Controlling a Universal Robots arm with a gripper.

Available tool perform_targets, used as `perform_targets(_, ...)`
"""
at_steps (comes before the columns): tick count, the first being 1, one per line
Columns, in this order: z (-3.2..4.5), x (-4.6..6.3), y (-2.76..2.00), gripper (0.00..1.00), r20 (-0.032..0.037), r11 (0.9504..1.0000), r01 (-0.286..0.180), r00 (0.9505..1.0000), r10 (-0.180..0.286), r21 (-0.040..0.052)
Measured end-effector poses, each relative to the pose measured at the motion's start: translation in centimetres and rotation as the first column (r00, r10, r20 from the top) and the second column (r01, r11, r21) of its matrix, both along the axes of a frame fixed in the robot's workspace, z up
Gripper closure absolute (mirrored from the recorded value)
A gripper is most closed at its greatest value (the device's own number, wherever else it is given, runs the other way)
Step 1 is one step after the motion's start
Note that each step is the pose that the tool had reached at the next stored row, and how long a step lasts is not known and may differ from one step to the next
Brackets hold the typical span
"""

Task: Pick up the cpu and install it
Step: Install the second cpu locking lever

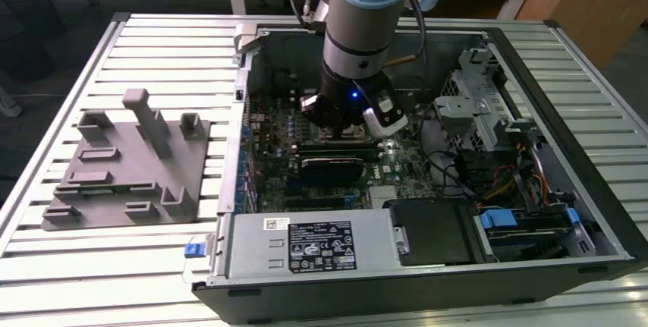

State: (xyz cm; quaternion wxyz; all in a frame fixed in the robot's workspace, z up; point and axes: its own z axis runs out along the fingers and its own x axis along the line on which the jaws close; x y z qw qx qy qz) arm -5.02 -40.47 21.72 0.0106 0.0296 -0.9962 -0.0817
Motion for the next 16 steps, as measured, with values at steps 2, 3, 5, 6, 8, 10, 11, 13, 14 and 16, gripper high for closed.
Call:
perform_targets(2, -0.02, 0.0, -0.22, 0.89, -0.0001, 1.0, 0.0, 1.0, 0.0, 0.0097)
perform_targets(3, -0.03, -0.1, -0.32, 0.89, -0.0001, 0.9999, 0.0, 1.0, 0.0, 0.0141)
perform_targets(5, -0.06, -0.2, -0.46, 0.89, -0.0002, 0.9998, 0.0, 1.0, 0.0, 0.0203)
perform_targets(6, -0.09, -0.4, -0.53, 0.89, -0.0001, 0.9997, 0.0, 1.0, 0.0, 0.0224)
perform_targets(8, -0.19, -0.7, -0.62, 0.89, -0.0001, 0.9997, 0.0, 1.0, 0.0, 0.0249)
perform_targets(10, -0.41, -0.8, -0.64, 0.89, 0.0, 0.9996, 0.0, 1.0, 0.0, 0.0268)
perform_targets(11, -0.53, -0.9, -0.65, 0.89, -0.0001, 0.9996, 0.0, 1.0, 0.0, 0.0276)
perform_targets(13, -0.8, -0.9, -0.66, 0.89, -0.0001, 0.9996, 0.0, 1.0, 0.0, 0.0294)
perform_targets(14, -0.94, -1.0, -0.66, 0.89, -0.0002, 0.9995, 0.0, 1.0, 0.0, 0.0304)
perform_targets(16, -1.2, -1.0, -0.65, 0.89, -0.0001, 0.9995, 0.0, 1.0, 0.0, 0.0331)
